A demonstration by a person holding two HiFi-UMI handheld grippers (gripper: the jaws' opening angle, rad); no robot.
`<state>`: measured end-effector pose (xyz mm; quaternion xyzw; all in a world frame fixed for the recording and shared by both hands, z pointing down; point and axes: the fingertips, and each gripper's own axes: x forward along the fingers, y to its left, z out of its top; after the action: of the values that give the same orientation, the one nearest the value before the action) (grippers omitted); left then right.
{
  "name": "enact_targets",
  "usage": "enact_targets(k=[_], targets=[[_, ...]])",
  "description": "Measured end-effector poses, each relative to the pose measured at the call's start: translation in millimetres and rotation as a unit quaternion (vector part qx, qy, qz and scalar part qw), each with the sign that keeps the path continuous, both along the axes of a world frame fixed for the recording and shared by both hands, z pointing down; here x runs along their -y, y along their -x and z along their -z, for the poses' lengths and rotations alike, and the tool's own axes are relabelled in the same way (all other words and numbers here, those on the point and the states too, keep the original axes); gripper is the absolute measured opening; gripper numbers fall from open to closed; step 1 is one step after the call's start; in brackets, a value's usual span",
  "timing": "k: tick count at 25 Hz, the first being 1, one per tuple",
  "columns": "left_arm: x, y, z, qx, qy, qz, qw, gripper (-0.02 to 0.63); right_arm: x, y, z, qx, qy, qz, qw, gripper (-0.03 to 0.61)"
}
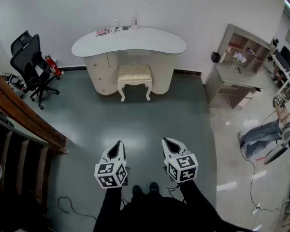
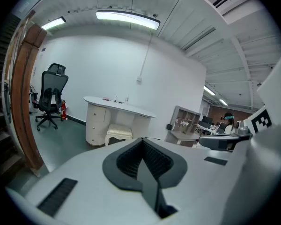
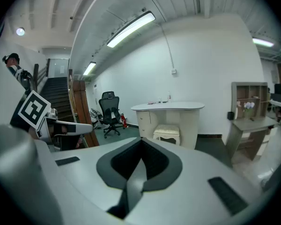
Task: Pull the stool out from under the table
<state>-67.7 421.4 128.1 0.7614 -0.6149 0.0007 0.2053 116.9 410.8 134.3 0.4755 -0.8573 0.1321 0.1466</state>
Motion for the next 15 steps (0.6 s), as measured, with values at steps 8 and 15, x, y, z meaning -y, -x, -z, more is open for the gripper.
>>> enact_targets(k=[8,15], targets=[[3.2,7.8,-4.4,0.003,-0.001,-0.005,1.0000,0.008,0.7,13.6,-4.6,-0.002,-0.005,0.003,1.000,0.003],[4.3,5.3,-11.3,0.007,0.006,-0.002,1.0000,0.008,1.9,-0.2,-10.8,0.002,-0.001,-0.007,1.000,0.003]])
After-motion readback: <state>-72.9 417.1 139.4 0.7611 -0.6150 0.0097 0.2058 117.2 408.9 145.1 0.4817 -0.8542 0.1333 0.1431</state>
